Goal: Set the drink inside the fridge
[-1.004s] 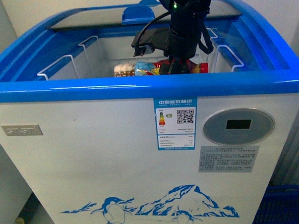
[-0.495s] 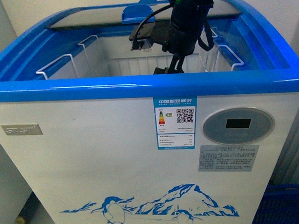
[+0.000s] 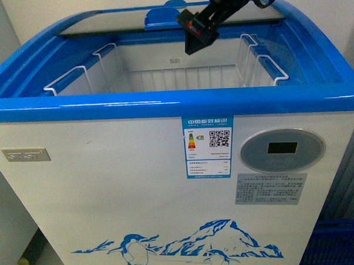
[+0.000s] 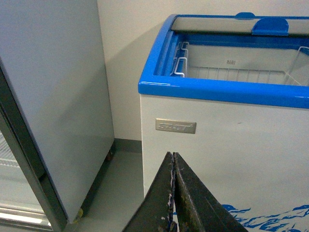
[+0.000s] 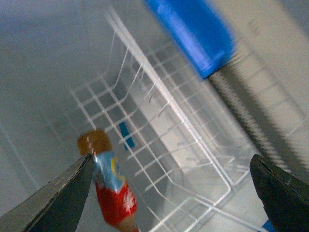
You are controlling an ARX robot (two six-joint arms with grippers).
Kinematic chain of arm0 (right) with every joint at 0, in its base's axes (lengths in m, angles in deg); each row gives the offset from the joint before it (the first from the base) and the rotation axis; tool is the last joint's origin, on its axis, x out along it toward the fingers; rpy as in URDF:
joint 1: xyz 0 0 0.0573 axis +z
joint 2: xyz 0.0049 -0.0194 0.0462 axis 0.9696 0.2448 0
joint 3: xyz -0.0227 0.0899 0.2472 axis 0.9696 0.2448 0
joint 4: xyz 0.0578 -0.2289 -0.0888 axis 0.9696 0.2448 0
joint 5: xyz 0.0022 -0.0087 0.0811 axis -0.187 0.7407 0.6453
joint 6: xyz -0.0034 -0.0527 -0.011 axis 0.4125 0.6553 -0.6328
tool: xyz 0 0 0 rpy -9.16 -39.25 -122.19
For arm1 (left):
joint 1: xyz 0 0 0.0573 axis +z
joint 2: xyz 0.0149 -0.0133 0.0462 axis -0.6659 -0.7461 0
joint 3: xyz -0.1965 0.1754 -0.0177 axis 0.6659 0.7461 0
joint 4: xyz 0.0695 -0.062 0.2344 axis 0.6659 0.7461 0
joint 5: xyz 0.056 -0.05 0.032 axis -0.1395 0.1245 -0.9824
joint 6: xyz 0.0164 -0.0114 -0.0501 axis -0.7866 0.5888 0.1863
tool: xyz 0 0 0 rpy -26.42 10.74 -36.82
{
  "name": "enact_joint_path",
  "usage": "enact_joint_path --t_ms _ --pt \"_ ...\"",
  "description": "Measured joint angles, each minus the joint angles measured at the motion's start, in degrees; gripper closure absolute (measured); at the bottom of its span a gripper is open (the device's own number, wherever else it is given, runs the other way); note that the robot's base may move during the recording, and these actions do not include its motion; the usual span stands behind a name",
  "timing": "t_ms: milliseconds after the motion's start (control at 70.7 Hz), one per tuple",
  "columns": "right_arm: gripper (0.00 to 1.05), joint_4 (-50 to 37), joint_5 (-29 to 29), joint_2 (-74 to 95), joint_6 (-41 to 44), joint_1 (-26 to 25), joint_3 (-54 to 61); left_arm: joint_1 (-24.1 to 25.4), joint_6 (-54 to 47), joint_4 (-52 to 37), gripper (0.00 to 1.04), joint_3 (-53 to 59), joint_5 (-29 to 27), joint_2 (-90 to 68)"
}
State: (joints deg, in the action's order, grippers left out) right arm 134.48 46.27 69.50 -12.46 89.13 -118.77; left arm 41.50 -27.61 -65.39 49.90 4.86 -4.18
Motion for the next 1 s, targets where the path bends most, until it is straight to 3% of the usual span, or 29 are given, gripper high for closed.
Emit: enact_joint_path --t_ms 71,198,382,452,495,608,679,891,1004 --pt "0.07 -12.2 -1.1 -12.9 -8.5 -1.6 16.2 0.0 0.0 0.0 1.02 0.0 0.0 0.0" --pt "0.08 -24.9 -2.7 -33.7 -19.3 -4.0 39.1 0.0 0.0 0.0 1.02 0.0 0.0 0.0" --pt "0.08 -27.7 -2.6 -59.7 -29.4 -6.8 69.9 0.0 0.0 0.0 1.02 0.0 0.0 0.0" --pt "0.20 -41.8 -13.5 -70.3 -29.6 -6.8 85.4 0.0 0.0 0.0 1.02 0.0 0.0 0.0" --pt "0.29 -48.9 -16.0 -78.2 -29.6 -7.6 94.8 0.0 0.0 0.0 1.02 0.0 0.0 0.0" --pt "0.48 -48.2 -12.9 -98.1 -29.6 -12.3 112.5 0.0 0.0 0.0 1.02 0.0 0.0 0.0" --pt "0.67 -49.6 -12.3 -111.9 -29.7 -13.1 123.8 0.0 0.0 0.0 1.02 0.0 0.0 0.0" --pt "1.01 -52.9 -12.2 -116.2 -29.7 -13.2 134.4 0.0 0.0 0.0 1.02 0.0 0.0 0.0" --pt "1.02 -54.1 -12.2 -118.4 -29.8 -13.2 138.2 0.0 0.0 0.0 1.02 0.0 0.0 0.0"
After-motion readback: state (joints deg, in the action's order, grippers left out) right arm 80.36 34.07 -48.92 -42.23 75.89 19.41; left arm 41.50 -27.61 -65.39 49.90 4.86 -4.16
